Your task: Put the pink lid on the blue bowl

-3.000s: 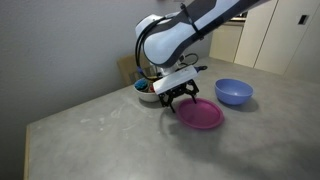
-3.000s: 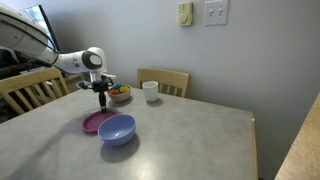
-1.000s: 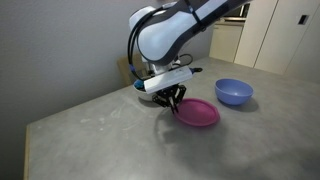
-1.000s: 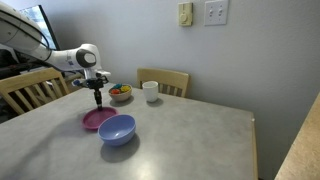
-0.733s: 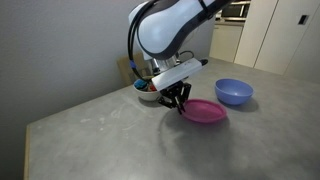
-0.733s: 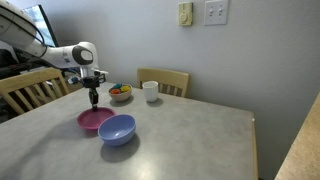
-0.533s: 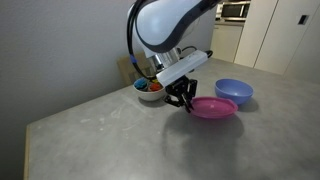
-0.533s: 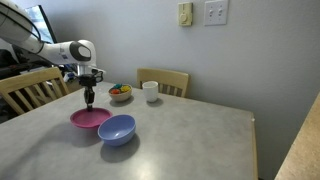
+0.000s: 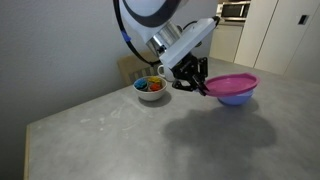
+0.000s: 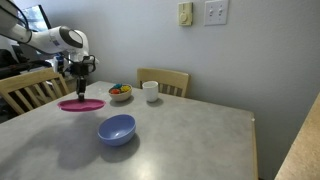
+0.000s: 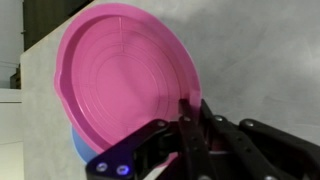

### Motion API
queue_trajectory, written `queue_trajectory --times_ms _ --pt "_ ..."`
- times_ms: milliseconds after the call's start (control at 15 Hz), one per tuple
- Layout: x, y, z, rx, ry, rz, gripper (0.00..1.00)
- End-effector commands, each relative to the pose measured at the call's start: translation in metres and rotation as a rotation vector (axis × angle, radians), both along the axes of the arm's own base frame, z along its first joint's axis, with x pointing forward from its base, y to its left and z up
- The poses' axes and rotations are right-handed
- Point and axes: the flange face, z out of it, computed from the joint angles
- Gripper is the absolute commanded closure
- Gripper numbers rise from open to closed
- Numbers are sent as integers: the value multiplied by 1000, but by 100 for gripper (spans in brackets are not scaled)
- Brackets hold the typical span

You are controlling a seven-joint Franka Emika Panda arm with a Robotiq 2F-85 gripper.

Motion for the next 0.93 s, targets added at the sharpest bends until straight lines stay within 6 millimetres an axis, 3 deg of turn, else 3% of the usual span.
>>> queue_trajectory --times_ms 0,333,533,867 --pt "2 -11 16 -96 -21 19 97" --pt "12 -36 6 -102 -160 -38 97" --pt "18 -50 -12 -56 -263 -99 97" --pt "-3 -81 -39 -24 -339 -169 97"
